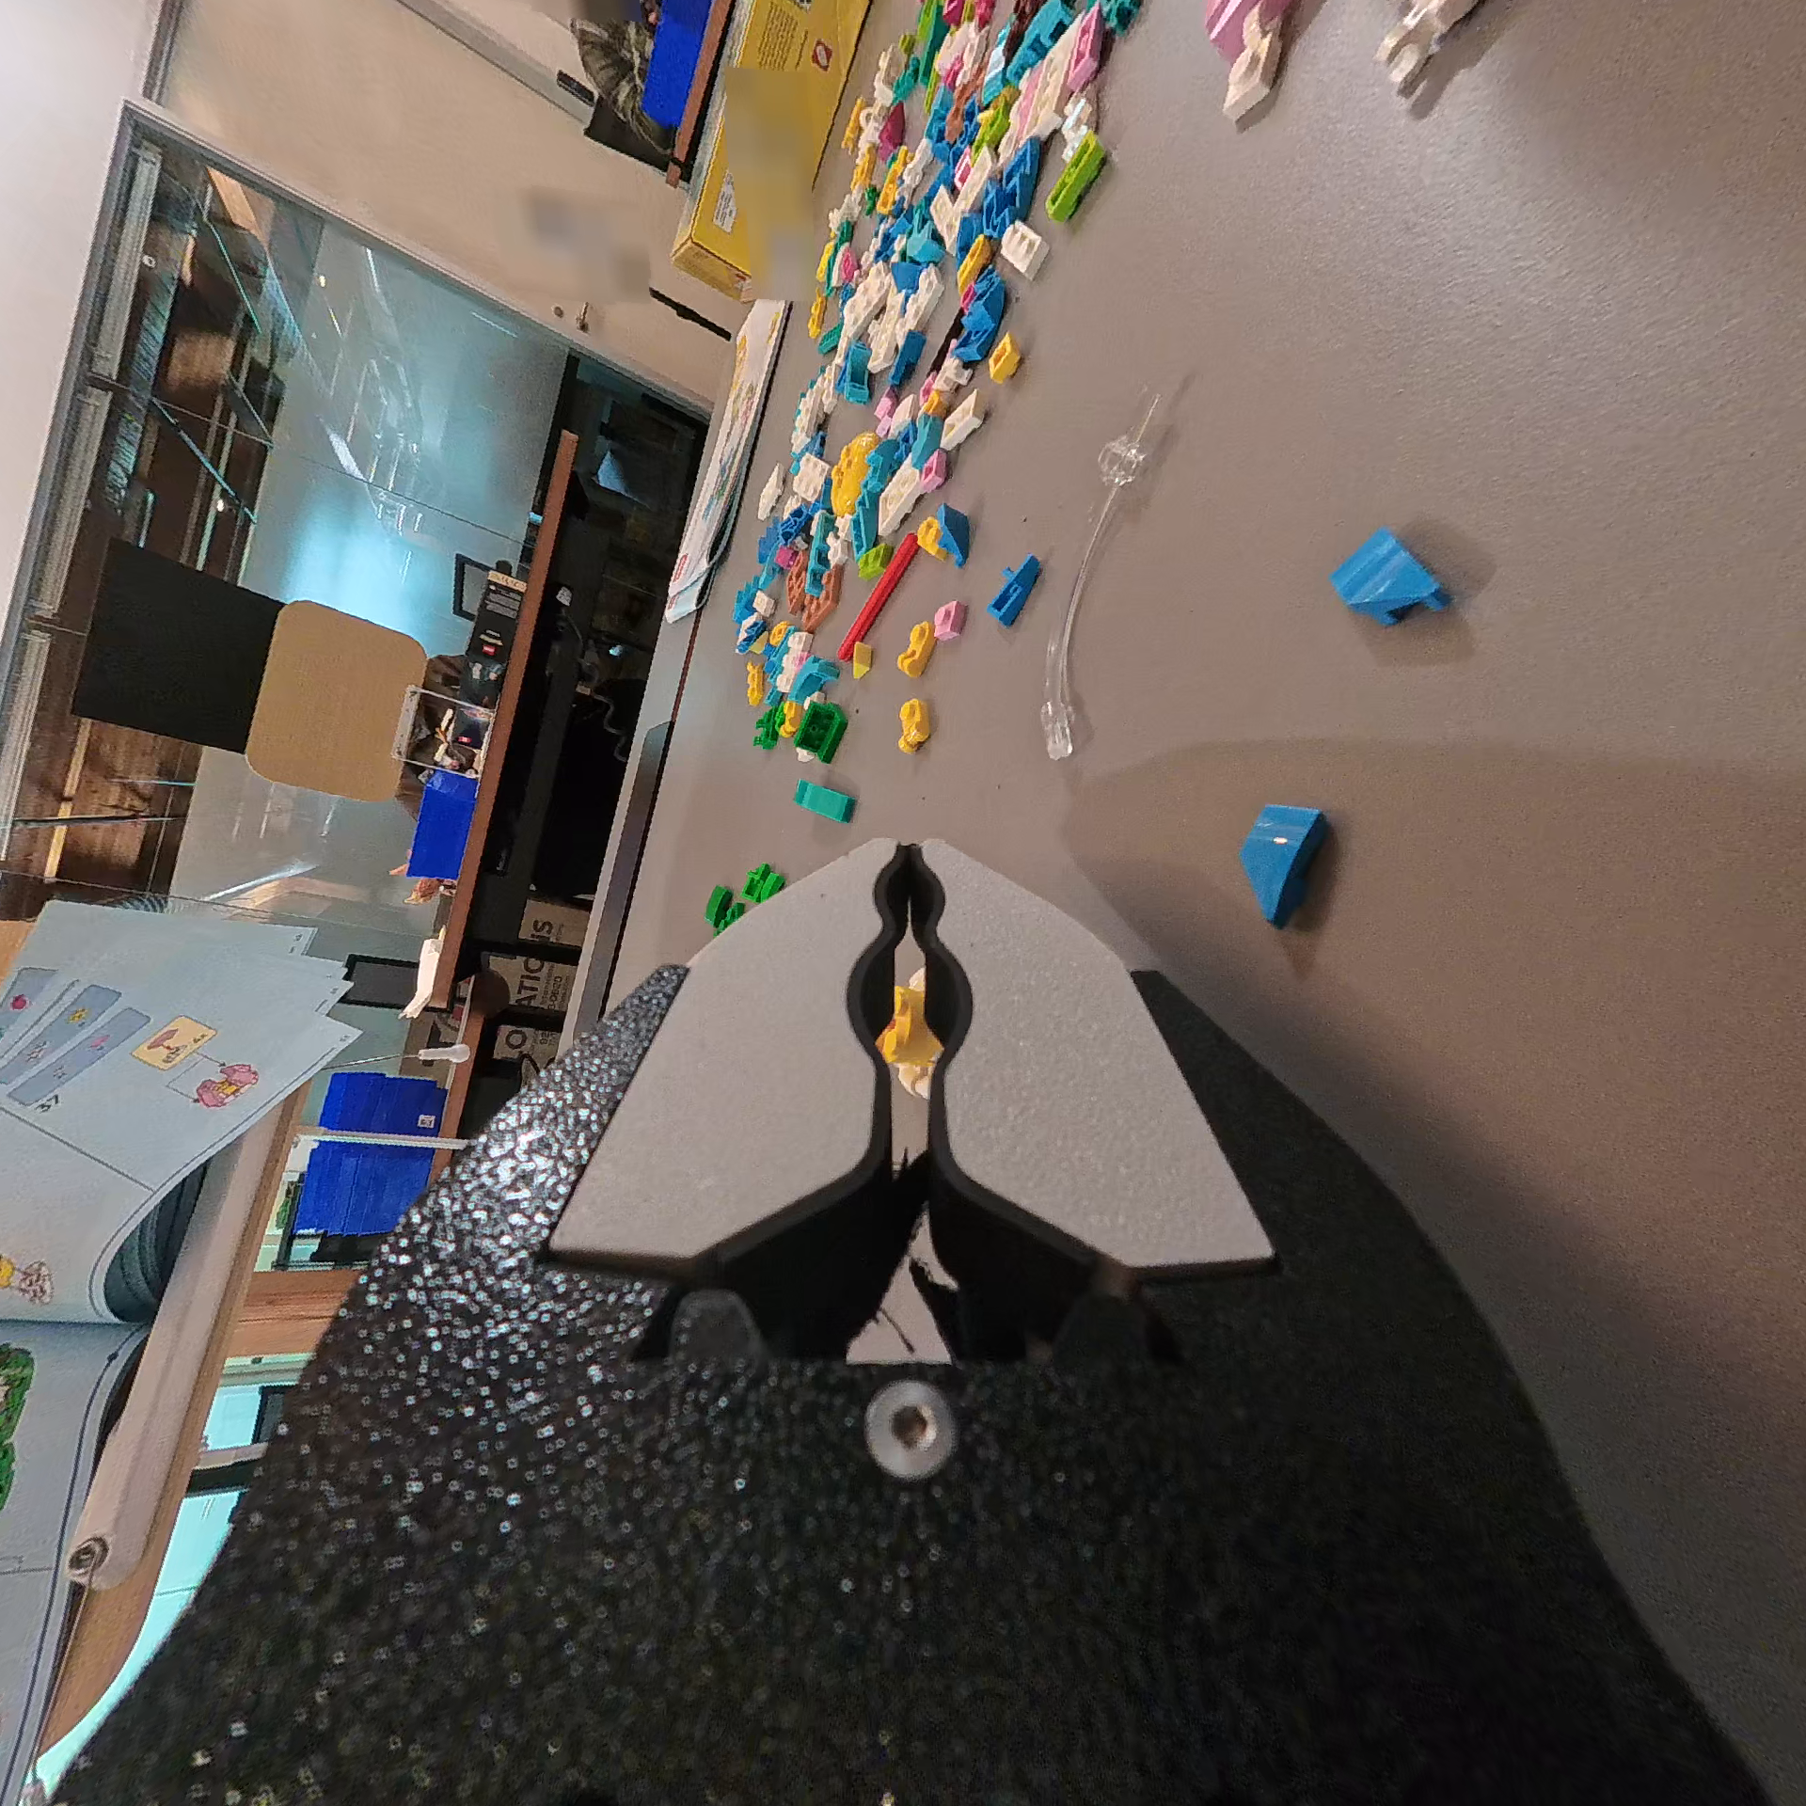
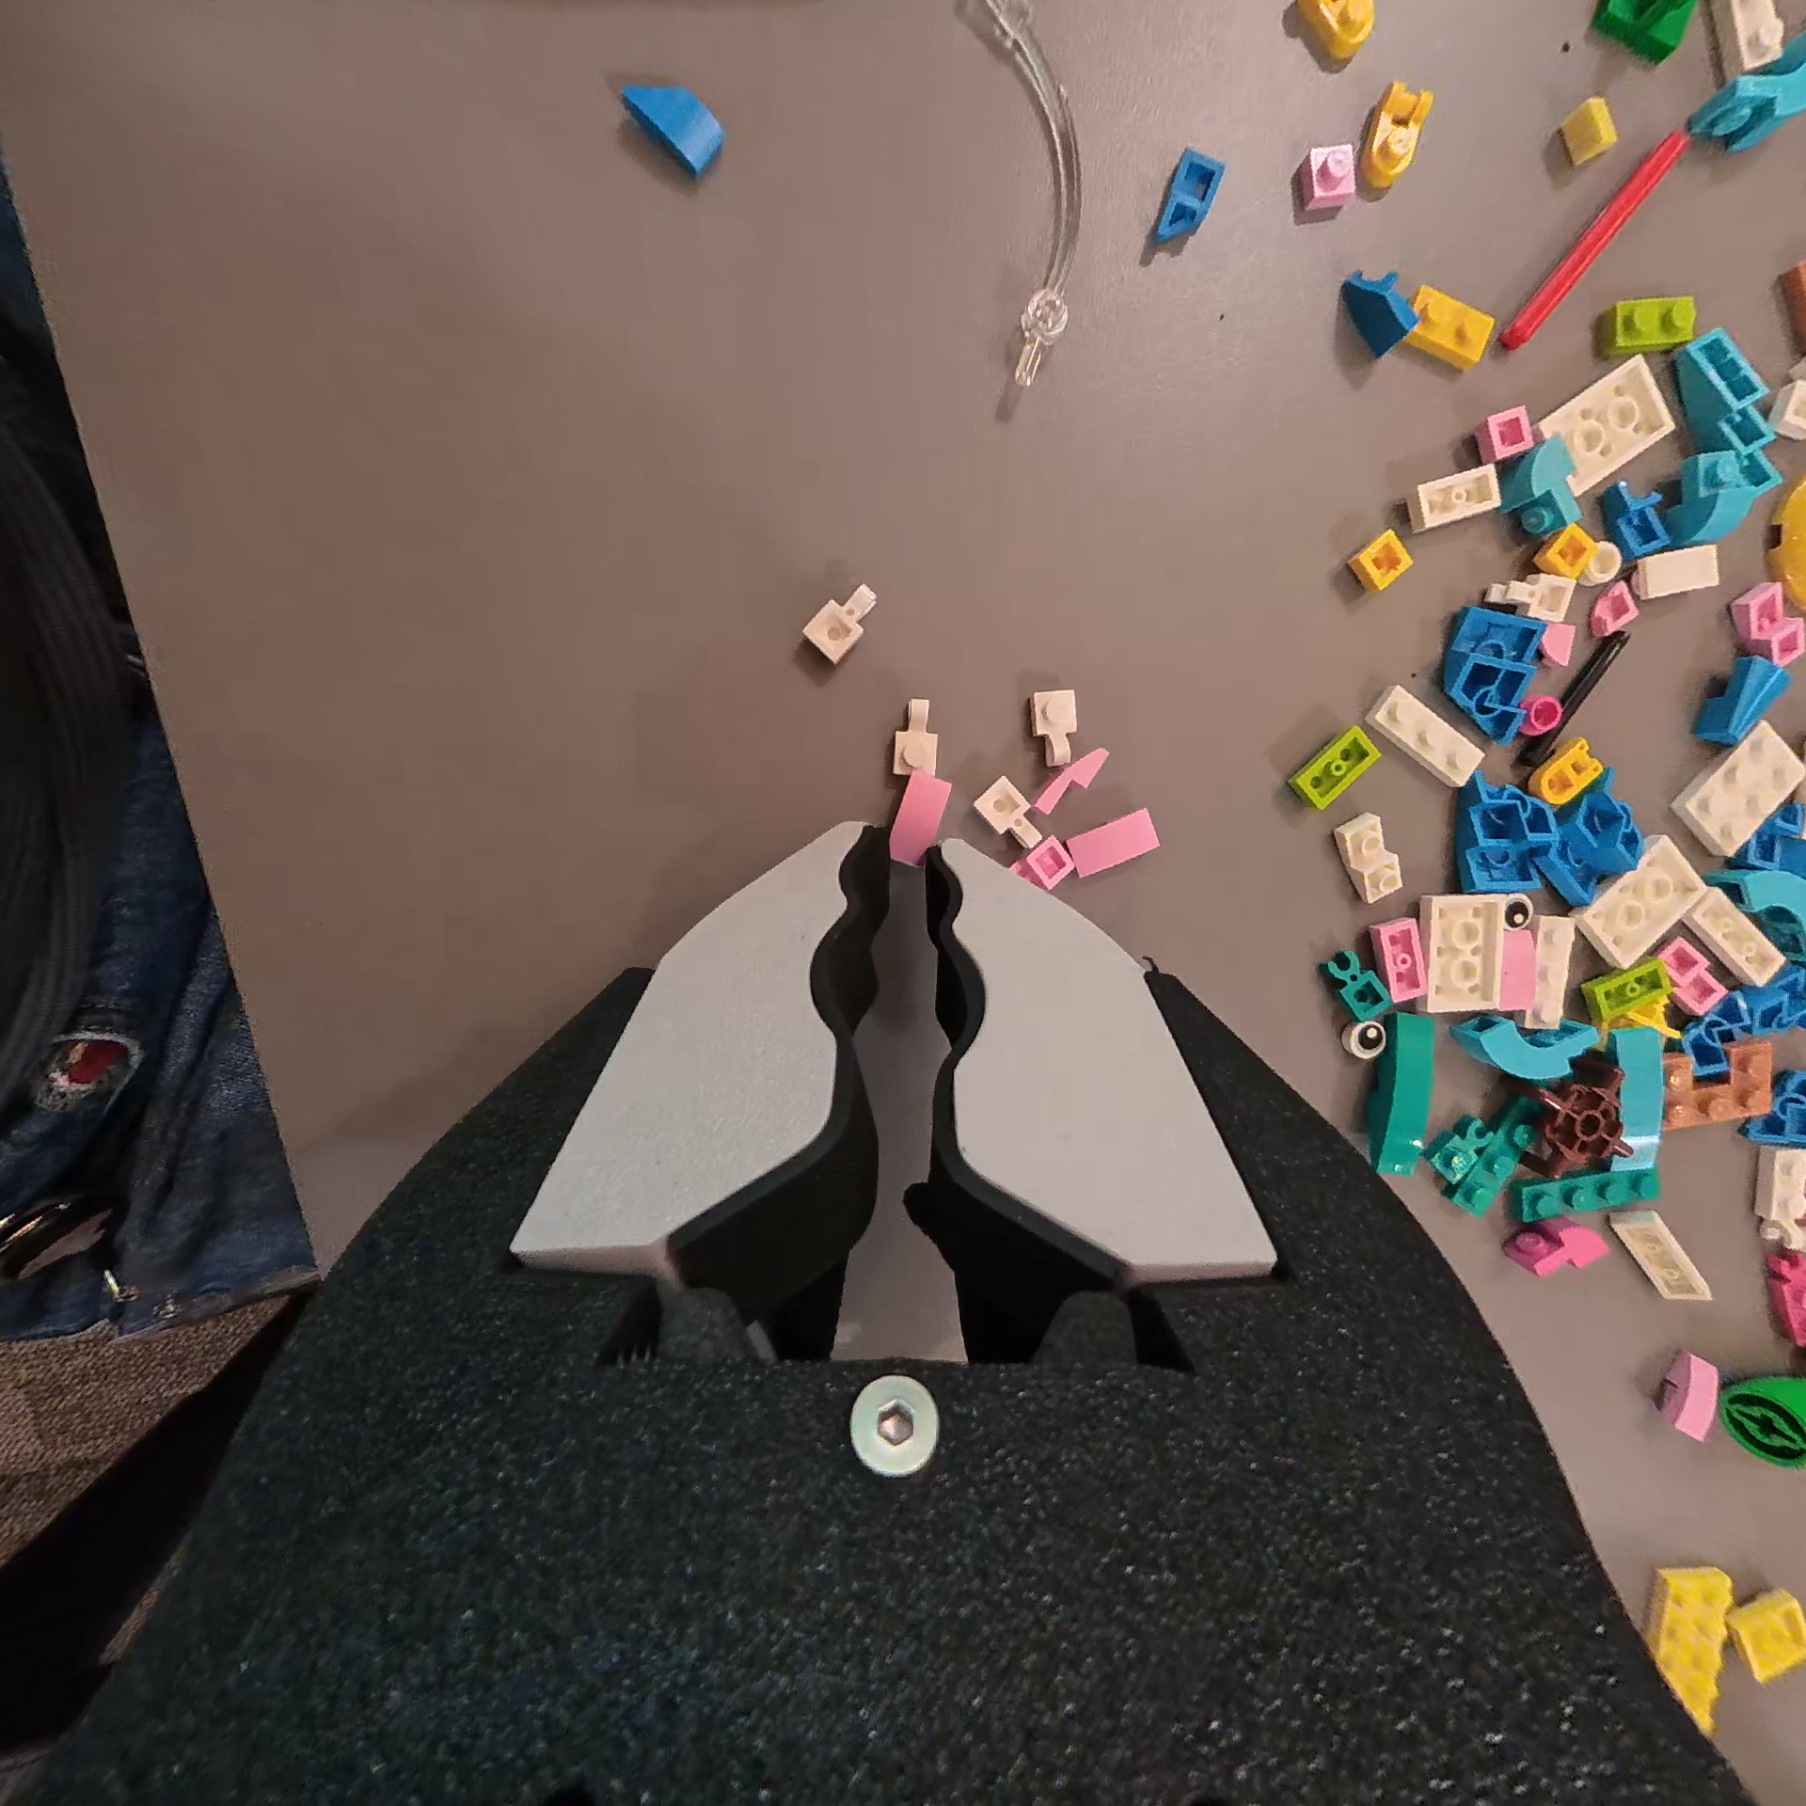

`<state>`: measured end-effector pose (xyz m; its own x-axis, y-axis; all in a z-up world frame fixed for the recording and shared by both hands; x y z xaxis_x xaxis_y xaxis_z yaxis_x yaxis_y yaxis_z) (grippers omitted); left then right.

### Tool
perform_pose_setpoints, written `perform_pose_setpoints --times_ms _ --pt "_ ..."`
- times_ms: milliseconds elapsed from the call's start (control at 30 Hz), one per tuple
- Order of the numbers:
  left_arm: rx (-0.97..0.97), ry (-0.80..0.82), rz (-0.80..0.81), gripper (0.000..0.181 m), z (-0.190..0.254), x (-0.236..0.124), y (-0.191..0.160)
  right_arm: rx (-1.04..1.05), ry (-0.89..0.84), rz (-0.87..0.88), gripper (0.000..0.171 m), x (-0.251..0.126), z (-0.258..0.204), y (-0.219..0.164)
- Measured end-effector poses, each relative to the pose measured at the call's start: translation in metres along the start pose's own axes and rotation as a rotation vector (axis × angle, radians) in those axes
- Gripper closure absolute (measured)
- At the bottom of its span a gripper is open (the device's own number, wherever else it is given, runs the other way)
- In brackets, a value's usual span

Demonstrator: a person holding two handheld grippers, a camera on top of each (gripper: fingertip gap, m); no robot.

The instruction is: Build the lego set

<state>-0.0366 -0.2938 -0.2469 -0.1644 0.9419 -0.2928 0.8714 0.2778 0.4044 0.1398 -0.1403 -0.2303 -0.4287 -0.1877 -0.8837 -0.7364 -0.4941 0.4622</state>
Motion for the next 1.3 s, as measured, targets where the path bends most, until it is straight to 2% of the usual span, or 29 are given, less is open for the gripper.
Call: perform_pose_setpoints --times_ms 800,1300 --pt "-0.001 -0.003 -0.003 0.181 0.0 0.001 0.0 0.026 0.005 -0.055 0.163 -0.002 0.0 -0.001" --pt "0.01 0.001 -0.005 0.181 0.0 0.001 0.0 0.028 -0.038 -0.054 0.154 -0.01 0.001 -0.002"
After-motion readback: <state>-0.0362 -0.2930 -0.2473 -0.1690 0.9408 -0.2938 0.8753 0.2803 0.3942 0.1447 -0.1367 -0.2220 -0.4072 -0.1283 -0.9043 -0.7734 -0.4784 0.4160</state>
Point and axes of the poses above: each gripper's, where its closed fingertips meet, x out along the fingers, y out of its top, z = x × y across the jaws, the point moved 7 cm from there along -x, back along the fingers, and after that the axes turned 2 degrees about x, right-handed, at the moved point
